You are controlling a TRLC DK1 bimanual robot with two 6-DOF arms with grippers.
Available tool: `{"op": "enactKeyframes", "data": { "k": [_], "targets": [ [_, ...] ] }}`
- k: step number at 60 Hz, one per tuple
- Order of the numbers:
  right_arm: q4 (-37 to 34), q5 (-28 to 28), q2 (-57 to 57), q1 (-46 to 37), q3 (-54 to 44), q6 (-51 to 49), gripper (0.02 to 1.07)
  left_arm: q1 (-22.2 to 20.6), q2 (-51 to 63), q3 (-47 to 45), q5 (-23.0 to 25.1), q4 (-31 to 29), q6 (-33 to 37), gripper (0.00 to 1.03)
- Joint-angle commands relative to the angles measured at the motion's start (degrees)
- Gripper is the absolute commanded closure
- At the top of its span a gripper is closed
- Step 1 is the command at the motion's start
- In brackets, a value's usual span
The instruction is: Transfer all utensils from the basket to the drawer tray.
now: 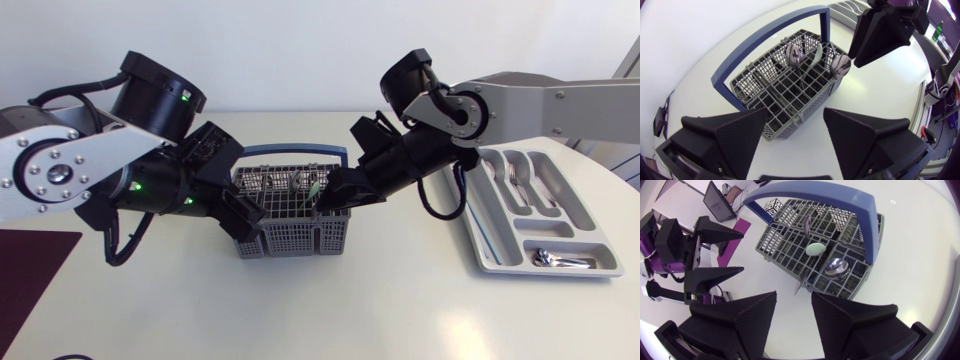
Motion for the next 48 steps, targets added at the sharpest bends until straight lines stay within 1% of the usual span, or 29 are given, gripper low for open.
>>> {"op": "enactKeyframes", "data": {
  "k": [1,4,7,15,22,25,31,34,38,42,48],
  "targets": [
    [0.3,-0.5,1.5,0.1,1.8,2.2,0.58,0.3,-1.3,-1.1,-0.2,0.3,1.4,0.26],
    [0.4,-0.6,2.2,0.3,2.3,2.3,0.59,0.3,-1.5,-1.2,-0.2,0.3,1.4,0.26],
    [0.5,-0.6,2.7,0.6,2.6,2.5,0.63,0.3,-1.6,-1.3,-0.3,0.3,1.4,0.26],
    [0.6,-0.6,3.9,1.3,3.7,2.9,0.63,0.2,-1.8,-1.7,-0.3,0.3,1.5,0.26],
    [0.7,-0.6,4.5,1.4,4.0,3.2,0.71,0.3,-2.0,-1.9,-0.2,0.3,1.6,0.26],
    [0.7,-0.6,5.0,1.4,4.1,3.3,0.72,0.3,-2.0,-1.9,-0.3,0.4,1.7,0.26],
    [1.0,-0.6,5.5,1.4,4.1,3.4,0.8,0.3,-2.0,-1.9,-0.3,0.8,1.7,0.26],
    [1.1,-0.3,5.7,1.4,4.2,3.4,0.81,0.3,-2.0,-2.1,-0.2,1.3,1.7,0.26],
    [1.3,0.0,5.8,1.4,4.3,3.4,0.88,0.1,-2.0,-2.0,-0.3,1.4,1.7,0.26],
    [1.4,0.0,6.1,1.4,4.5,3.4,0.89,0.0,-2.0,-2.0,-0.3,1.4,1.7,0.26],
    [1.4,0.0,6.4,1.4,5.0,3.3,0.94,-0.1,-2.0,-2.1,-0.2,1.4,1.7,0.26]
  ]
}}
